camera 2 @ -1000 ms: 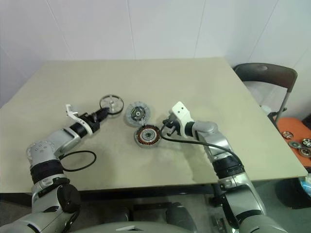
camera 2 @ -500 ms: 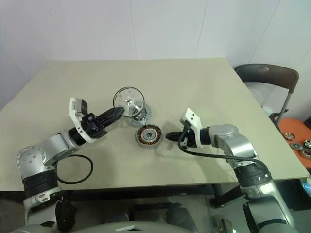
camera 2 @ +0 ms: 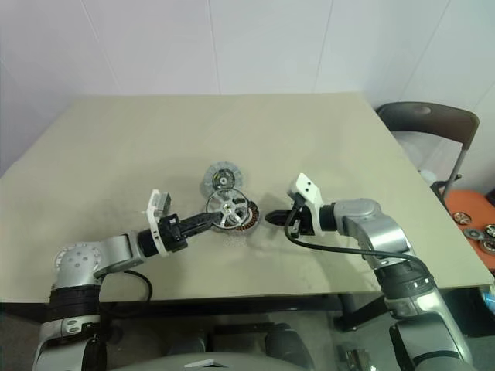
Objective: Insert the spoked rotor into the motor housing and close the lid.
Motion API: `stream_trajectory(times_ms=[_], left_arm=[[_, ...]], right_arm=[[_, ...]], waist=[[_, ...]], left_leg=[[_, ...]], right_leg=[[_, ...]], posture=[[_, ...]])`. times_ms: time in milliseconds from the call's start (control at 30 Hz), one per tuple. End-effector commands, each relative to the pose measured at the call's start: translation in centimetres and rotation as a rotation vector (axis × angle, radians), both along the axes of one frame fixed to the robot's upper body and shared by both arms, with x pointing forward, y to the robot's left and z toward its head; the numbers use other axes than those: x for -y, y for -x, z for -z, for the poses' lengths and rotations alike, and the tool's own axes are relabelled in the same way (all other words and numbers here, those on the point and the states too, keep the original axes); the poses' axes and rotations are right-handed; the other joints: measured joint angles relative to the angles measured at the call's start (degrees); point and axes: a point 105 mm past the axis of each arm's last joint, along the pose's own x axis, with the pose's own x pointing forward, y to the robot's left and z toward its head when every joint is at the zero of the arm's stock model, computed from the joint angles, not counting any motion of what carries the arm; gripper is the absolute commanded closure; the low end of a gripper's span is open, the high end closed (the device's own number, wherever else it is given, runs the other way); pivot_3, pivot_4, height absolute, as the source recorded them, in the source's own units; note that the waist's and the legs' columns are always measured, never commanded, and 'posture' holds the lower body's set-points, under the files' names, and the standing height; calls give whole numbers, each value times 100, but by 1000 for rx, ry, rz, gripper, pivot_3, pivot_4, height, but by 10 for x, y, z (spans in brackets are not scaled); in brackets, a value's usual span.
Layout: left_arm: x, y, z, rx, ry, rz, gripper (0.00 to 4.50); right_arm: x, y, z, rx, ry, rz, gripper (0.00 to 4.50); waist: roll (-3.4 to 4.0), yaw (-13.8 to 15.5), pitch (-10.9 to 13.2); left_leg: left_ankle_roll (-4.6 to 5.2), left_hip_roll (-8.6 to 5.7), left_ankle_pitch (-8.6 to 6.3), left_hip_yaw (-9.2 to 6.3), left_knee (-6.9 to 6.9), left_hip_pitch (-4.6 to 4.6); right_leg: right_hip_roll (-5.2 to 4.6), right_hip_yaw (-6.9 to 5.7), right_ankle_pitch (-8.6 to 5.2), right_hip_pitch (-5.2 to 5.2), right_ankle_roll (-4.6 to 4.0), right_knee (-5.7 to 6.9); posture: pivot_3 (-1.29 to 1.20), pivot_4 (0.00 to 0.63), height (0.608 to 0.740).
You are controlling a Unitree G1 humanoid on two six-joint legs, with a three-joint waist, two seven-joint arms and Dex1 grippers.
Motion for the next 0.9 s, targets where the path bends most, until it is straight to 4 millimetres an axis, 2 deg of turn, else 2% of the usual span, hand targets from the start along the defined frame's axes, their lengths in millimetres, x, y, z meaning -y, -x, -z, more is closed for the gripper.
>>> stream_trajectory(times_ms=[33,167,400,900], left_arm=[[2,-9,-2,32,9,-7,4074],[8,-13,6,24,3,-1,4074],[20,-17,6,31,23,21,4074],[22,-26,15,9,-11,0,4074]], right_arm=[[-4,1,-12,45,-16,-14,4500],[-5,2,-12,42,-19,-11,4500],[-10,6,-7,31,-24,-8,4500],[-12,8,-4,23,-23,4,4500]], waist=[[0,0,0],[0,0,0],[0,7,0],[0,4,0]], left_leg=[[0,0,0,0,0,0],[0,0,0,1,3,0],[0,0,0,1,2,-5],[0,0,0,1,1,-5]], right_leg=[[0,0,0,0,0,0],[0,0,0,-1,0,-1],[0,0,1,6,1,0],[0,0,6,12,11,0]], posture=[[0,0,740],[0,0,740],[0,0,740],[0,0,740]])
